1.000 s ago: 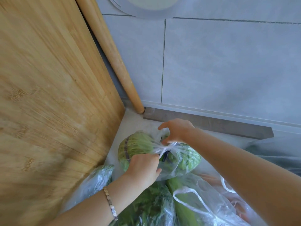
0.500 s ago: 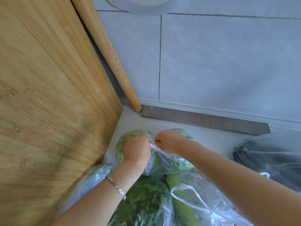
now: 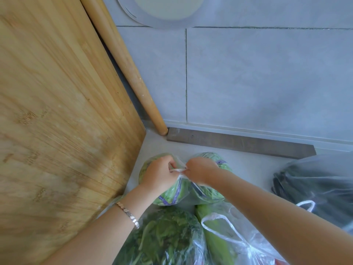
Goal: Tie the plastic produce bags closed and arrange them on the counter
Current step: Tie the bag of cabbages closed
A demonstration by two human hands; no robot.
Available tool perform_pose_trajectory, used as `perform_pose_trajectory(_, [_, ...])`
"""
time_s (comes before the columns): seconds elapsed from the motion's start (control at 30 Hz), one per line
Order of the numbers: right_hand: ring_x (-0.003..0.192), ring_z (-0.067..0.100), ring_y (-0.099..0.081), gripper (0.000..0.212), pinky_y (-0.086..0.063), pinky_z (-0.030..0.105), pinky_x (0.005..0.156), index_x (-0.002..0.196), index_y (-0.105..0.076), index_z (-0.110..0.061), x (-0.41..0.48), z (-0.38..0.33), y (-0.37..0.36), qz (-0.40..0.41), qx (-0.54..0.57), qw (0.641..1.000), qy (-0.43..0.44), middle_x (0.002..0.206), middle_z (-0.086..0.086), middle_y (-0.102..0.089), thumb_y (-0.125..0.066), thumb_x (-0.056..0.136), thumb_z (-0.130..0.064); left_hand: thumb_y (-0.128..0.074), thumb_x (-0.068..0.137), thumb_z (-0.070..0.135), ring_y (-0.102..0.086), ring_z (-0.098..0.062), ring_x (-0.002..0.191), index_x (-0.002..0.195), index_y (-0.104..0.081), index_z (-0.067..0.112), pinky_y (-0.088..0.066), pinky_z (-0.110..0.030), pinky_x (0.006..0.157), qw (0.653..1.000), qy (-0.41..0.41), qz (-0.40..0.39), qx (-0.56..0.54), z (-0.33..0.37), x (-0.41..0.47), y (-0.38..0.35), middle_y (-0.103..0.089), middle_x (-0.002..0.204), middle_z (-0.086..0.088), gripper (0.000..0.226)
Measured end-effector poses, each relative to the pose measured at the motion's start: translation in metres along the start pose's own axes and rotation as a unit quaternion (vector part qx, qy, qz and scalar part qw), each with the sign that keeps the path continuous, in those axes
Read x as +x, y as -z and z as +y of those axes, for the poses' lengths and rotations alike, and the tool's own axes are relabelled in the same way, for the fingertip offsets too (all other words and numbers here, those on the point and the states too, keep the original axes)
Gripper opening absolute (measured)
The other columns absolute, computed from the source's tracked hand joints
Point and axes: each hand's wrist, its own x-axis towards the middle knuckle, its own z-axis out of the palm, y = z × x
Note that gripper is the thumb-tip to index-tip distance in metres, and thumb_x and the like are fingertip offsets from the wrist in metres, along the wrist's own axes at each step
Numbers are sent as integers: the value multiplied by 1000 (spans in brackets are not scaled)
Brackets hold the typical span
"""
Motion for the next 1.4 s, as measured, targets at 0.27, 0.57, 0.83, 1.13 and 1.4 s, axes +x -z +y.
perform_pose_trajectory(0.27, [91,13,-56,29,-45,23,76,102,-69,-20,-29,47,46,-51,342,938,-23,90,-9,-63,-69,78,-36,-51,76,52,-30,-9,37,45,-31,27,-22,-16,42,979,-174,105,19,8,-25,6,-32,37,2,45])
perform_pose_trajectory(0.57, [69,22,-44,46,-31,27,52,53,-37,-15,-5,30,45,64,-24,998,14,58,-2,-37,-55,86,-41,-48,65,21,-11,-12,45,50,-16,20,-1,-16,43,951,-272,125,74,16,-24,4,-10,46,2,34])
perform_pose_trajectory(0.83, [103,28,-60,30,-38,29,71,104,-64,-11,20,29,29,95,-93,990,-44,105,8,-64,-45,93,-31,-44,60,21,-12,-13,42,50,-16,18,-2,-13,42,953,-275,-33,124,-16,-27,-35,-11,44,2,31])
perform_pose_trajectory(1.13, [41,14,-28,53,-24,23,40,42,-26,-17,-9,48,12,190,328,912,-157,41,-4,-27,-56,85,-27,-51,88,9,-26,-9,32,48,-39,14,-24,-18,39,852,184,-132,-472,0,-2,23,-27,37,5,42])
perform_pose_trajectory(1.4, [44,2,-46,30,-40,16,57,62,-57,17,-64,22,-5,227,633,738,-60,40,-7,-51,-44,86,3,-32,94,-5,-72,-24,82,101,-57,-5,-58,-19,55,603,220,-61,-764,26,-3,25,-72,90,-15,26])
